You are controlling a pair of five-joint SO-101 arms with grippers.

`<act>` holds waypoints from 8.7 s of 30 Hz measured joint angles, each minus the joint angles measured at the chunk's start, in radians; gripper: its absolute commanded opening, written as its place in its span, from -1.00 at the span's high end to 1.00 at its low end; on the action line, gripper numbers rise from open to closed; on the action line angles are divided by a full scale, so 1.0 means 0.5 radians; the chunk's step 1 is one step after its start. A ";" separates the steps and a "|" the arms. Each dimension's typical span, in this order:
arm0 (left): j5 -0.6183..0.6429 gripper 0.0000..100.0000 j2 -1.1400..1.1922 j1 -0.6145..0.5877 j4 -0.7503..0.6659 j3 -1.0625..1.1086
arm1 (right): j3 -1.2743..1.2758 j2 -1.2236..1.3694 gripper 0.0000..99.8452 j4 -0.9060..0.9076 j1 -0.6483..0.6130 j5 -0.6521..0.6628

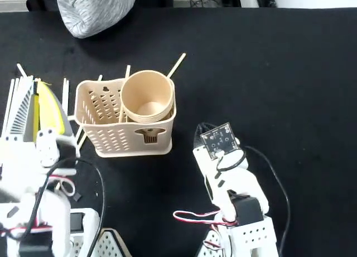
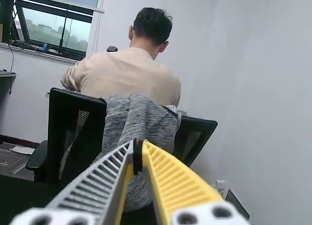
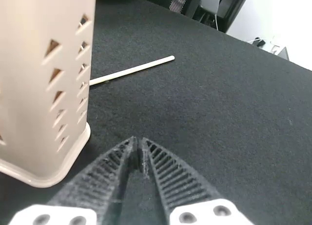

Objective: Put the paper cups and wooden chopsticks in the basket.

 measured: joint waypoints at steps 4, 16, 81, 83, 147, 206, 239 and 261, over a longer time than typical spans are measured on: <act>0.000 0.94 0.000 -0.043 0.144 -0.101 | 0.000 0.000 0.97 0.000 0.000 0.000; 0.003 0.94 1.132 -0.905 0.509 -0.270 | 0.000 0.000 0.97 0.000 0.000 0.000; -0.371 0.94 3.879 -1.151 0.632 -1.298 | 0.000 0.000 0.97 0.000 0.000 0.000; -0.436 0.94 3.805 -1.148 0.632 -1.258 | 0.000 0.000 0.97 0.000 0.000 0.000; -0.245 0.95 0.822 0.344 -0.236 -0.160 | 0.000 0.000 0.97 0.000 0.000 0.043; -0.110 0.77 0.160 -0.359 0.457 -0.239 | 0.000 0.000 0.97 0.000 0.000 0.043; -0.242 0.77 3.299 -0.835 0.605 -1.439 | 0.000 0.000 0.97 0.000 0.000 0.043; -0.494 0.77 4.861 -0.835 1.007 -2.774 | 0.000 0.000 0.97 0.000 0.000 0.043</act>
